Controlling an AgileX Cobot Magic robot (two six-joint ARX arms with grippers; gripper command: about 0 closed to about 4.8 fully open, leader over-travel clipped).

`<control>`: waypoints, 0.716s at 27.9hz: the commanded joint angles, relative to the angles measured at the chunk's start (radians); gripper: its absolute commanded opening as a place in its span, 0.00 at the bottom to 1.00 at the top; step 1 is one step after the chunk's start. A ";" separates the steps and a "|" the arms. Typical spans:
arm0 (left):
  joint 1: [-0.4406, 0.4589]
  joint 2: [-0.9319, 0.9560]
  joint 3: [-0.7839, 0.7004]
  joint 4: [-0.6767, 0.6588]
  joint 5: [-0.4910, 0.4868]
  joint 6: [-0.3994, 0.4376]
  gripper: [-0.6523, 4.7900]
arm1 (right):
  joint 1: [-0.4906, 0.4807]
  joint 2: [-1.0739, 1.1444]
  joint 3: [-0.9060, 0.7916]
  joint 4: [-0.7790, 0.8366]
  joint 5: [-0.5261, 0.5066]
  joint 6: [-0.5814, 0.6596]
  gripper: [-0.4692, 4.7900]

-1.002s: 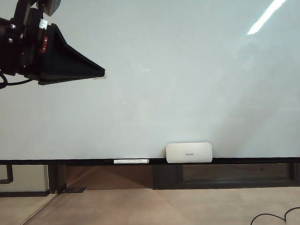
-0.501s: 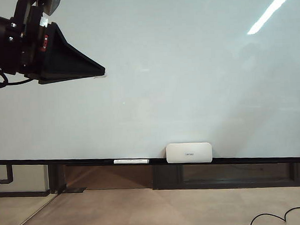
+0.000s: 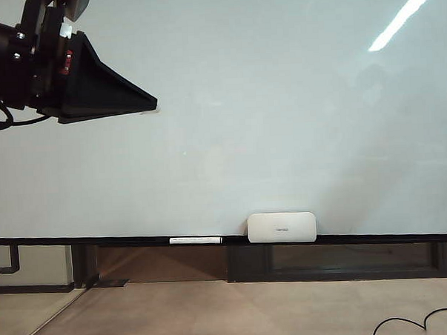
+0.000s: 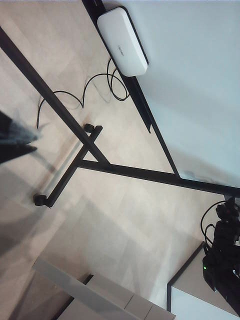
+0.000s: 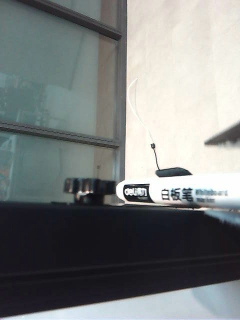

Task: Reach to the right to find the marker pen, pick it up, and write the number 14 on the whiteboard.

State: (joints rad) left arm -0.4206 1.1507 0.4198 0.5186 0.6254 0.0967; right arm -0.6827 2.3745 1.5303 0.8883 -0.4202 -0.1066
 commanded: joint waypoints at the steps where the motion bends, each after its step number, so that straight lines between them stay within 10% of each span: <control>1: -0.001 -0.002 0.005 0.021 0.007 -0.004 0.11 | -0.001 -0.003 0.003 -0.003 0.000 -0.002 0.35; 6: -0.001 -0.002 0.005 0.021 0.007 -0.004 0.11 | -0.001 -0.003 0.003 -0.003 0.000 -0.002 0.10; 20: -0.001 -0.003 0.005 0.017 0.034 -0.026 0.11 | -0.001 -0.029 -0.005 -0.031 0.003 0.037 0.09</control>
State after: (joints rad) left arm -0.4206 1.1503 0.4198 0.5270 0.6479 0.0738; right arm -0.6815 2.3714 1.5280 0.8715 -0.4271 -0.0956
